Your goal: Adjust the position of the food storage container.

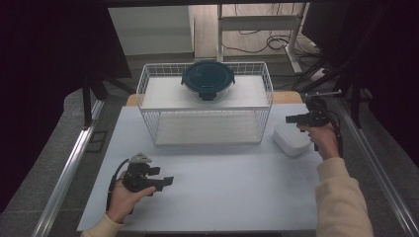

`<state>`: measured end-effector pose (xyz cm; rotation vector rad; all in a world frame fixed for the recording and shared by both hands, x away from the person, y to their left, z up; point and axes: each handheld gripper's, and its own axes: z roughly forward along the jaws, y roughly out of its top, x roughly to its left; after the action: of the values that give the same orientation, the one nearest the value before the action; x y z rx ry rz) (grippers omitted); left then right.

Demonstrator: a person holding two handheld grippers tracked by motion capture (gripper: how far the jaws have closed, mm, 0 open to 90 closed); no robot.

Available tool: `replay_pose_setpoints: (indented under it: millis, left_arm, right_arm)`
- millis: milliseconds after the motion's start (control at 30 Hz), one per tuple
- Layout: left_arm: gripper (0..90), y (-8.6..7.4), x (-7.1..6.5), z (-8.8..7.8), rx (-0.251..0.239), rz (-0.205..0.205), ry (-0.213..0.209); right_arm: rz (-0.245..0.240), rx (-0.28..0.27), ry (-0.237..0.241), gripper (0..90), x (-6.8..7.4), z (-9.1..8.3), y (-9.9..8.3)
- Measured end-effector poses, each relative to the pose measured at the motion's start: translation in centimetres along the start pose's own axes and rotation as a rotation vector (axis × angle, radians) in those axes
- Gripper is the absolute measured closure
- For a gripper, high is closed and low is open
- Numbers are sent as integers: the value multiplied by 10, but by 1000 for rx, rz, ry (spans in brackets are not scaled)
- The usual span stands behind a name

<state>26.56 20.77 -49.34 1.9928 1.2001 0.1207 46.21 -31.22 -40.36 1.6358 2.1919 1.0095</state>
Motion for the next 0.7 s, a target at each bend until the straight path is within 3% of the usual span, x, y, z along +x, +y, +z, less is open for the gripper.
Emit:
replay_pose_setpoints:
  millis: [267, 367, 700]
  left_arm:
    - [278, -1, 0, 3, 25, 16, -4]
    - [276, -1, 0, 3, 31, 21, -12]
    - [276, -3, 3, 0, 19, 5, -17]
  right_arm:
    - [-8, 17, -23, 890, 1, 22, 23]
    - [-22, 39, -41, 895, 1, 34, 26]
    - [30, 60, -58, 898, -9, 62, 23]
